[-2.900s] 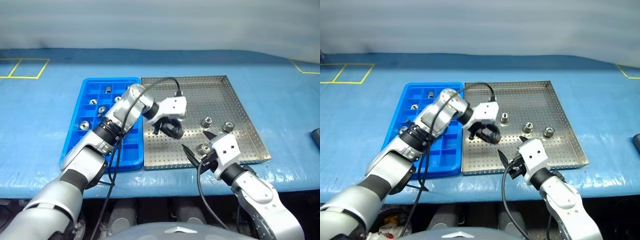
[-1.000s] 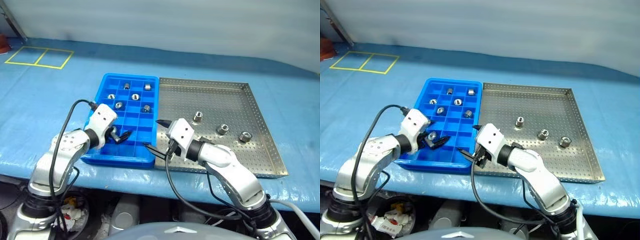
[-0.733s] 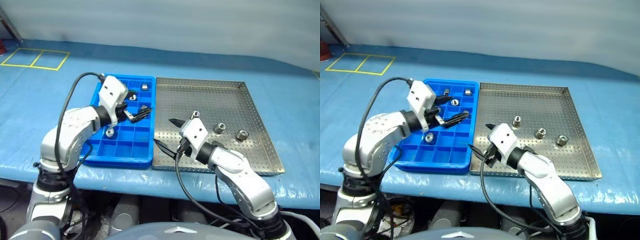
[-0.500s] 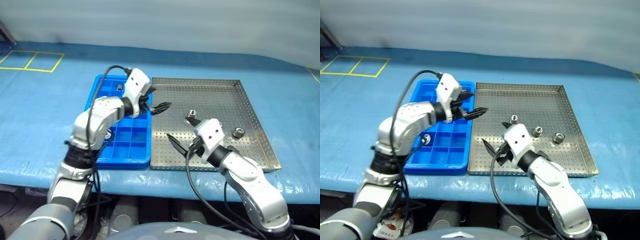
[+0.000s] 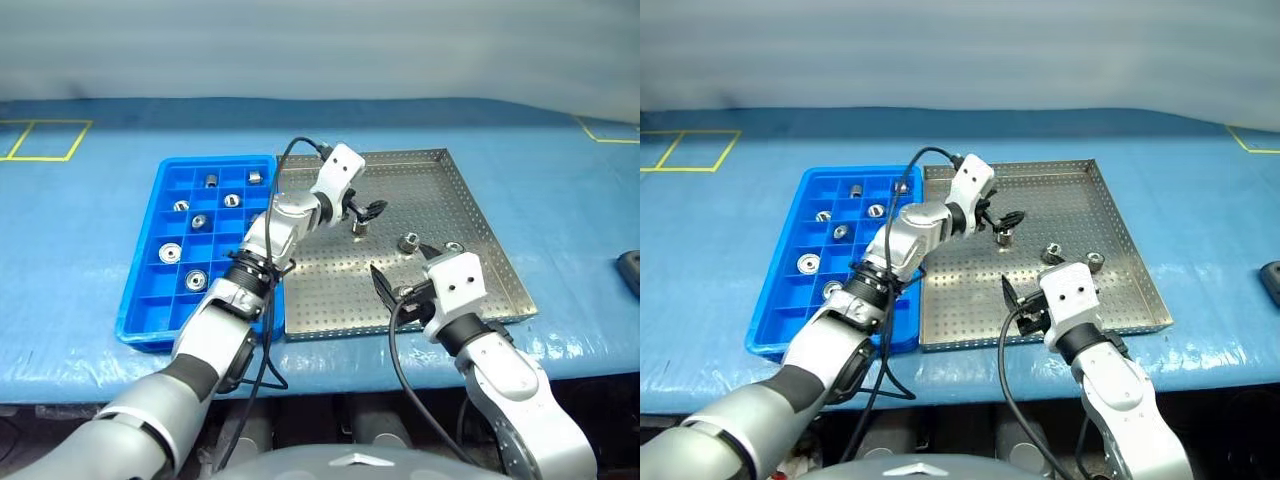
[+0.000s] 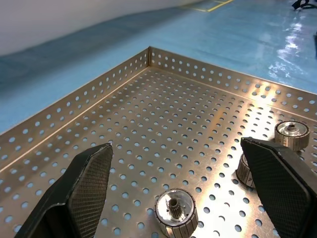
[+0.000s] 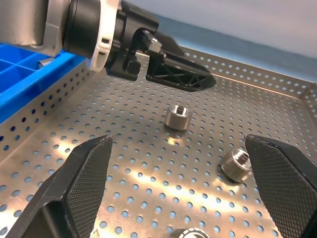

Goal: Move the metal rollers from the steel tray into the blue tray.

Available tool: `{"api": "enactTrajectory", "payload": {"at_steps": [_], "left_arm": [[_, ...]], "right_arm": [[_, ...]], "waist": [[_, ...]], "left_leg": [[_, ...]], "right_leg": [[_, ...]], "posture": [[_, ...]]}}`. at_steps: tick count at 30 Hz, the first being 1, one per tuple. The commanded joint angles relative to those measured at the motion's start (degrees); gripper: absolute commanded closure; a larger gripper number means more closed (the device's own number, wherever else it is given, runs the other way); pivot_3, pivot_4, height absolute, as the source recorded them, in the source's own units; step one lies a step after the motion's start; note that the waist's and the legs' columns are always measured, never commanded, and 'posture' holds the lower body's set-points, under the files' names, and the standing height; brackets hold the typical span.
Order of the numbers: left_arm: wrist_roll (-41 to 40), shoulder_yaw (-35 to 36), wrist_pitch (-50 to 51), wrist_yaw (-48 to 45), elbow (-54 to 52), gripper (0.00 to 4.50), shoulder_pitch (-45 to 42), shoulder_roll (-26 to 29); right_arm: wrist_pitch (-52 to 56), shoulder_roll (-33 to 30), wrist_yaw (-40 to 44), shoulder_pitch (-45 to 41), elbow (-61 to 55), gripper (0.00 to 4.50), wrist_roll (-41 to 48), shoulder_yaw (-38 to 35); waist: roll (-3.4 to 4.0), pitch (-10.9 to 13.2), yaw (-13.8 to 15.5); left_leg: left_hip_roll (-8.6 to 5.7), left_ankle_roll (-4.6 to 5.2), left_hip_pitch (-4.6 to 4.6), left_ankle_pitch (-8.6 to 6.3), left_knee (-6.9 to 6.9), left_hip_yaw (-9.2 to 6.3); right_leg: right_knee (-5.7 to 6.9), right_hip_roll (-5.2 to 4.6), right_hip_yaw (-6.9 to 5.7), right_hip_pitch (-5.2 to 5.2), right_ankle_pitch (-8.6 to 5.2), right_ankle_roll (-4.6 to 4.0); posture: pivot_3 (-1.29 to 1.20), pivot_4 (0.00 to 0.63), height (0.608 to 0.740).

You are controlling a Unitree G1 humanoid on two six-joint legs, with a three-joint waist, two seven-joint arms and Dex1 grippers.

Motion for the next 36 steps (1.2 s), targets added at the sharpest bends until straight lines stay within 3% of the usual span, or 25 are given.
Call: {"api": "enactTrajectory", "payload": {"at_steps": [1,11,16,25,30,36], "left_arm": [[1.0,1.7,-4.2,2.4,5.1,0.01,-2.6,-2.7],[2.0,5.3,-9.8,13.4,17.5,0.01,-3.8,-8.3],[1.4,5.8,-9.8,11.5,20.4,0.01,-4.1,-9.4],[-0.6,7.7,-8.7,5.7,20.3,2.82,-3.4,-10.1],[-2.7,8.0,-7.7,2.2,13.0,2.81,-2.7,-8.3],[-8.4,8.6,0.6,-3.1,-10.5,2.81,2.5,-3.4]], "right_arm": [[0.0,0.9,-1.2,0.5,-3.4,0.0,-0.8,0.2],[-0.1,2.3,-2.3,0.2,-2.9,0.0,-1.3,0.9],[-0.3,2.5,-2.0,0.1,-2.6,0.0,-1.6,0.9],[-0.5,2.8,-1.7,-0.8,-1.9,0.0,-1.6,1.1],[-0.5,2.9,-1.1,-1.7,-1.3,0.0,-1.3,1.6],[-0.4,2.3,1.5,-6.8,1.9,0.0,-0.5,3.2]], "waist": [[0.0,0.0,-0.3],[-0.01,0.0,-1.7],[-0.01,0.0,-1.7],[-0.01,0.0,-1.9],[-0.01,0.0,-1.9],[0.0,0.0,-1.7]], "left_leg": [[0.0,0.0,0.0,0.0,0.0,0.0],[0.03,0.01,0.05,-0.01,-0.01,-0.01],[-0.01,0.02,0.01,-0.01,-0.01,0.01],[0.0,0.02,0.02,-0.01,-0.01,0.01],[0.0,0.02,0.01,-0.01,-0.01,0.01],[0.05,0.02,0.05,-0.01,-0.05,0.06]], "right_leg": [[0.0,0.0,0.0,0.0,0.0,0.0],[0.02,0.01,0.04,0.0,0.05,0.07],[-0.03,-0.02,0.05,0.0,0.15,0.25],[-0.01,-0.02,0.05,0.0,0.09,0.14],[-0.01,-0.02,0.06,-0.01,0.11,0.18],[-0.01,-0.02,0.15,-0.01,0.11,0.16]], "posture": [[-0.17,0.15,0.74],[-0.18,0.15,0.74],[-0.17,0.15,0.74],[-0.17,0.15,0.74],[-0.13,0.15,0.74],[-0.06,0.15,0.74]]}}
